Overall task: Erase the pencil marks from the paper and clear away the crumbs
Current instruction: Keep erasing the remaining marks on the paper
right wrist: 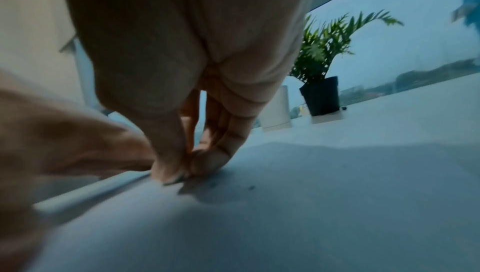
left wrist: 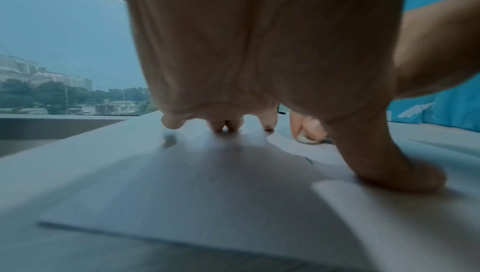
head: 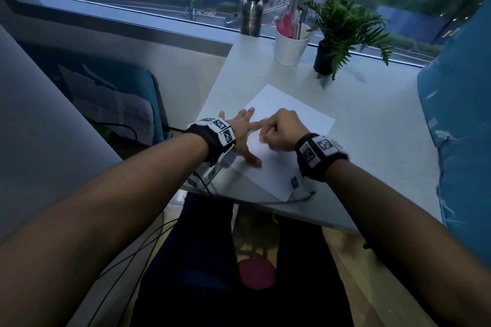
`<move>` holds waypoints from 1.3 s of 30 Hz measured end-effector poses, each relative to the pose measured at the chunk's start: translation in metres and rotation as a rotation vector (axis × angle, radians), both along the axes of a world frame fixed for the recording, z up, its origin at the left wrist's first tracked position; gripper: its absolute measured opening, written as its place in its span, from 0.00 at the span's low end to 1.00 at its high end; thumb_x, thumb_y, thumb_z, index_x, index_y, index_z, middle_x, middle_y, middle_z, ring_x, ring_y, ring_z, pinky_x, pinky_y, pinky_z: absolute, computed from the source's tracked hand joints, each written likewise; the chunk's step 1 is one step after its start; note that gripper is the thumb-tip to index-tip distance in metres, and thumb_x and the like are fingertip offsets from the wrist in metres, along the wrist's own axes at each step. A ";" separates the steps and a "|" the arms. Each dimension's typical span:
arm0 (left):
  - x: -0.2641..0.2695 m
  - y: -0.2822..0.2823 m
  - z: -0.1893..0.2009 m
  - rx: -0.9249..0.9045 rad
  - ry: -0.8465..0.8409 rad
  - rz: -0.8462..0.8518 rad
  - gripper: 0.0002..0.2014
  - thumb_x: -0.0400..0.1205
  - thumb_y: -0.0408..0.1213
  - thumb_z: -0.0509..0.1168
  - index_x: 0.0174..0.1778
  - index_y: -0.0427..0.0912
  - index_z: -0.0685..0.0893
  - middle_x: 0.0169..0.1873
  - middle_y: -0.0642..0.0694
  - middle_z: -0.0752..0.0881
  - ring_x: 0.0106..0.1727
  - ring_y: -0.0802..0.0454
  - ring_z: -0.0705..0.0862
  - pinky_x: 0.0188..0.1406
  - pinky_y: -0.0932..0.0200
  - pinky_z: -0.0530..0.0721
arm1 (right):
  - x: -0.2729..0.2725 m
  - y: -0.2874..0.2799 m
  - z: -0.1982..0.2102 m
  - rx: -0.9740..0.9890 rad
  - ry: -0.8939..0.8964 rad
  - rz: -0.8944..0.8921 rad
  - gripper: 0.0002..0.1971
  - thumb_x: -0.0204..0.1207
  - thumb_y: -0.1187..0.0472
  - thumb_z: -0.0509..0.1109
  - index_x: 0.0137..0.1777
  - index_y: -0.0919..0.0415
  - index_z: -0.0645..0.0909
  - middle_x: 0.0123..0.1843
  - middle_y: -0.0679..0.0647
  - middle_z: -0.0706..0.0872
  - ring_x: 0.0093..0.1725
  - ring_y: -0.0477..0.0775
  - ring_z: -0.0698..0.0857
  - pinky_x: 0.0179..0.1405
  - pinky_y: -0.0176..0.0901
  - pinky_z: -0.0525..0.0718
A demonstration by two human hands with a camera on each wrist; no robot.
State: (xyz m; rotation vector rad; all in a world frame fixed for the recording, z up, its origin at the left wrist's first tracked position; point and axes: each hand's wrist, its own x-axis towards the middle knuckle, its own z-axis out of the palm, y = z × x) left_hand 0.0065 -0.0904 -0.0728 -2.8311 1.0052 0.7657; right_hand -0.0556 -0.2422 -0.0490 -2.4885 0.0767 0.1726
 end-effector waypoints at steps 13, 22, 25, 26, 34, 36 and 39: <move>0.000 0.001 0.004 0.038 0.001 -0.012 0.65 0.54 0.80 0.70 0.80 0.73 0.35 0.85 0.46 0.31 0.86 0.48 0.33 0.76 0.20 0.38 | 0.012 -0.003 0.009 -0.056 -0.030 -0.004 0.06 0.67 0.66 0.74 0.31 0.58 0.89 0.30 0.52 0.89 0.30 0.51 0.90 0.38 0.51 0.92; 0.001 -0.001 0.003 0.062 -0.010 -0.033 0.66 0.55 0.81 0.69 0.81 0.71 0.34 0.84 0.45 0.30 0.86 0.46 0.34 0.75 0.19 0.40 | 0.002 -0.001 0.009 -0.025 -0.009 0.031 0.08 0.66 0.66 0.70 0.32 0.57 0.90 0.30 0.48 0.89 0.34 0.50 0.91 0.41 0.46 0.92; -0.001 0.000 0.005 0.062 -0.001 -0.021 0.66 0.55 0.81 0.69 0.81 0.71 0.33 0.84 0.45 0.30 0.85 0.46 0.33 0.76 0.20 0.39 | 0.007 0.002 0.002 -0.023 -0.040 -0.039 0.06 0.67 0.66 0.74 0.31 0.59 0.89 0.32 0.52 0.89 0.36 0.51 0.91 0.40 0.46 0.92; -0.001 0.000 0.005 0.066 0.000 -0.019 0.67 0.55 0.81 0.69 0.81 0.70 0.33 0.84 0.45 0.30 0.85 0.46 0.33 0.76 0.20 0.39 | 0.003 0.004 0.000 -0.037 -0.036 -0.011 0.06 0.68 0.66 0.72 0.32 0.59 0.89 0.32 0.51 0.89 0.37 0.50 0.90 0.42 0.46 0.91; -0.002 -0.002 0.005 0.086 0.001 -0.013 0.68 0.55 0.80 0.69 0.82 0.67 0.33 0.84 0.46 0.29 0.85 0.47 0.32 0.75 0.18 0.42 | 0.005 -0.003 0.008 -0.042 0.013 -0.006 0.05 0.67 0.65 0.73 0.33 0.60 0.90 0.27 0.51 0.89 0.31 0.48 0.90 0.37 0.44 0.91; -0.002 -0.003 0.005 0.096 0.001 -0.010 0.69 0.54 0.81 0.69 0.82 0.67 0.32 0.84 0.46 0.29 0.85 0.47 0.32 0.74 0.18 0.42 | 0.010 -0.001 0.004 -0.034 -0.021 -0.061 0.04 0.68 0.64 0.76 0.32 0.61 0.89 0.28 0.53 0.89 0.30 0.49 0.90 0.37 0.43 0.91; -0.001 -0.004 0.006 0.104 0.004 -0.010 0.69 0.54 0.81 0.69 0.82 0.66 0.31 0.84 0.46 0.29 0.85 0.47 0.32 0.75 0.18 0.41 | -0.003 0.001 0.001 -0.062 -0.010 0.012 0.09 0.68 0.64 0.68 0.33 0.59 0.90 0.29 0.51 0.89 0.31 0.49 0.90 0.38 0.45 0.91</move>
